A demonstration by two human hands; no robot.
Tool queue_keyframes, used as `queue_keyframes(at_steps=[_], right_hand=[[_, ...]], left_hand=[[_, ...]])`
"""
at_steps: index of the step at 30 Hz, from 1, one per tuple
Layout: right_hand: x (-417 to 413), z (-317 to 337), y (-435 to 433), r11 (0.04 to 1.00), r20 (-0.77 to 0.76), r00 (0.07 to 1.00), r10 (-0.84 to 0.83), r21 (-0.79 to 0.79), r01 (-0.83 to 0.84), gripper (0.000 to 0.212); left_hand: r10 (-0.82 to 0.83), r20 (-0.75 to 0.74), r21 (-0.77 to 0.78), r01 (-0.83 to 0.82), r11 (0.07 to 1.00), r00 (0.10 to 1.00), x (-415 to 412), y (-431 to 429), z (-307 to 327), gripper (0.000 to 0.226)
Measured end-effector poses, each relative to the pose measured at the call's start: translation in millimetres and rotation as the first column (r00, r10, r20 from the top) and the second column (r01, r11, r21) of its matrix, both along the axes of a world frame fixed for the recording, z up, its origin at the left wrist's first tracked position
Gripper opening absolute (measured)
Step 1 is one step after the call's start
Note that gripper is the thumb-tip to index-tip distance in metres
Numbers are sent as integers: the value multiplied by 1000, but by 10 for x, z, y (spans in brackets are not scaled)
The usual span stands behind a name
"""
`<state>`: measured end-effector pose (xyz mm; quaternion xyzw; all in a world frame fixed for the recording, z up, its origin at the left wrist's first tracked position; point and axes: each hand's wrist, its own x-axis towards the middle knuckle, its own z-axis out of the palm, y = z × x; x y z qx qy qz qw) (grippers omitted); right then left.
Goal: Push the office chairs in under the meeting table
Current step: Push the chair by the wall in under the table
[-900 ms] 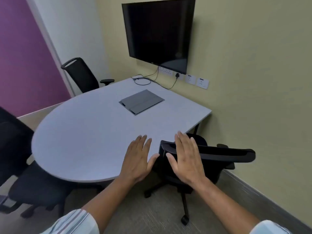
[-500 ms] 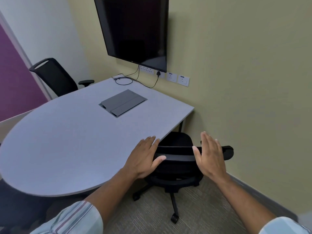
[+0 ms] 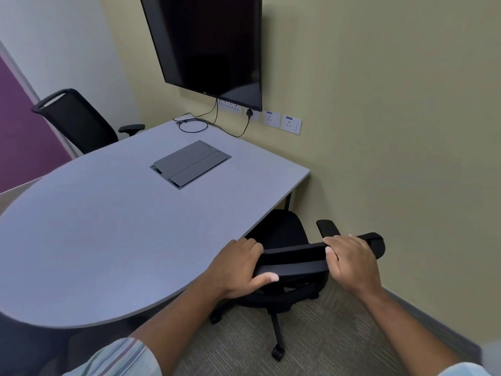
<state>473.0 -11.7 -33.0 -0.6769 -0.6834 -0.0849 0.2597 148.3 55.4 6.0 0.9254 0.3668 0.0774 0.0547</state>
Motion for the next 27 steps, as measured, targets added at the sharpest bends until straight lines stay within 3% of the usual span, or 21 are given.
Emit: queue_keyframes(at_steps=[8,15,27], right_hand=[[756,175,278,986,-58,994,95,-134,-102,44],[1138,280,629,969,-70,995,73,-233,-88,38],[1685,234,1066,955,-39,984,175,-236,-179,36]], left_hand=[[38,47,-111,-33,993,998,649,-195,-56,76],[101,25,-167,-96,981,995,1126,-289,-114,119],[201,-54,-197,-208,958,978,1753,-320,-155,120]])
